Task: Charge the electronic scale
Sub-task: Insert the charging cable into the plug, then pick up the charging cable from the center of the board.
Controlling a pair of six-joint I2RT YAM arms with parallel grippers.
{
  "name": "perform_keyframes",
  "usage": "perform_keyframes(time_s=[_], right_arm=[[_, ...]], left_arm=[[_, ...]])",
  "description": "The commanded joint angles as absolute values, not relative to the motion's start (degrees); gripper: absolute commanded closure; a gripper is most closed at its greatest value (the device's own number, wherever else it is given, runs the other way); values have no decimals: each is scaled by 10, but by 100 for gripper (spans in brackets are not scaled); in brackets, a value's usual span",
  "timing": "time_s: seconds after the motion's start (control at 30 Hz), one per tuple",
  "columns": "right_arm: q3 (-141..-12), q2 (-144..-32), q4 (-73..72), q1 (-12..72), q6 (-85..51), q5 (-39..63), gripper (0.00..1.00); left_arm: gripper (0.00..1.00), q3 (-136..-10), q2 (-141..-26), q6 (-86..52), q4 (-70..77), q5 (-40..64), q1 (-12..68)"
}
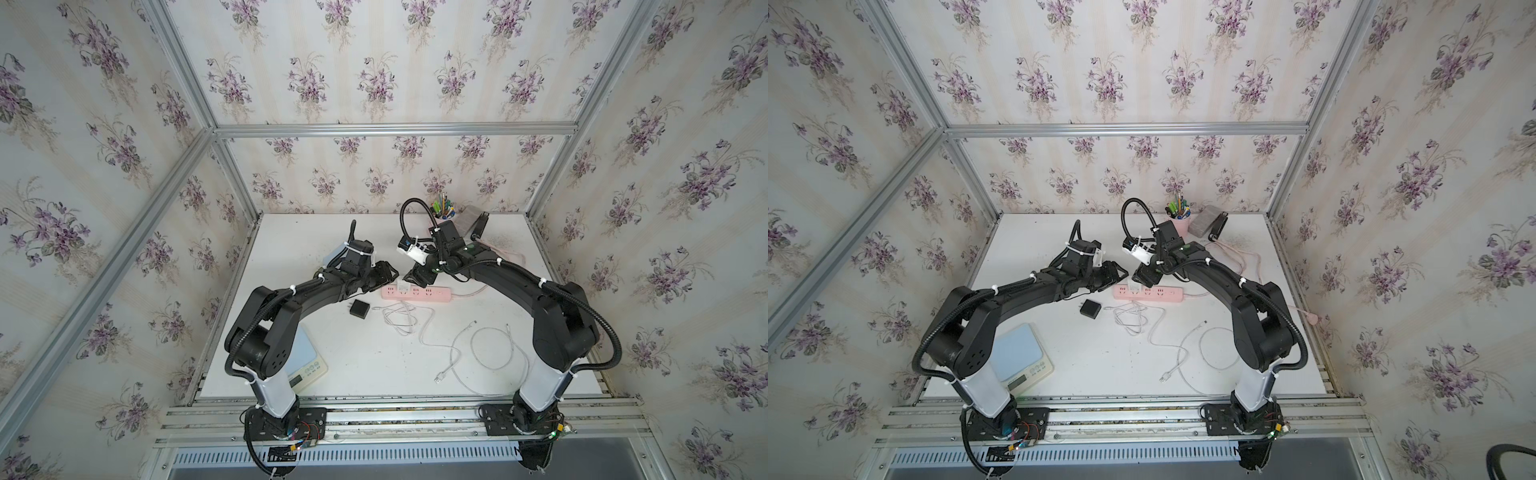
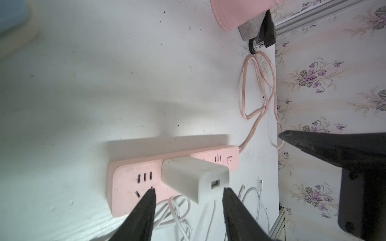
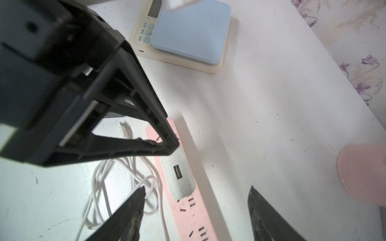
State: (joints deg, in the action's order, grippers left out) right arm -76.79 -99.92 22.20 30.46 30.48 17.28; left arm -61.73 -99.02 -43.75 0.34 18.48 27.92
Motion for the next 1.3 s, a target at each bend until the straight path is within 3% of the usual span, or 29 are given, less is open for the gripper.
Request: perform_keyframes(time_s=[0.0, 0.13, 0.3, 0.53, 0.63, 1.07, 1.27], right_arm=[[-725, -942, 146, 304, 169, 103, 28], [-635, -852, 127, 303, 32, 30, 30], [-526, -740, 164, 277, -143, -56, 29], [-392, -655, 160, 144, -294, 75, 34], [-365, -661, 145, 110, -304, 143, 37], [-345, -668, 144, 106, -301, 210, 42], [-320, -651, 155, 106, -325, 246, 43]], left_arm=[[46, -613, -950, -366, -51, 139, 291], [42, -597, -883, -268, -110, 56, 350], [42, -548, -817, -168, -146, -77, 496], [40, -546, -868, -142, -166, -182, 708], [40, -585, -937, -144, -180, -158, 758], [44, -649, -1084, -184, -190, -126, 781], [64, -634, -1089, -187, -146, -90, 759]])
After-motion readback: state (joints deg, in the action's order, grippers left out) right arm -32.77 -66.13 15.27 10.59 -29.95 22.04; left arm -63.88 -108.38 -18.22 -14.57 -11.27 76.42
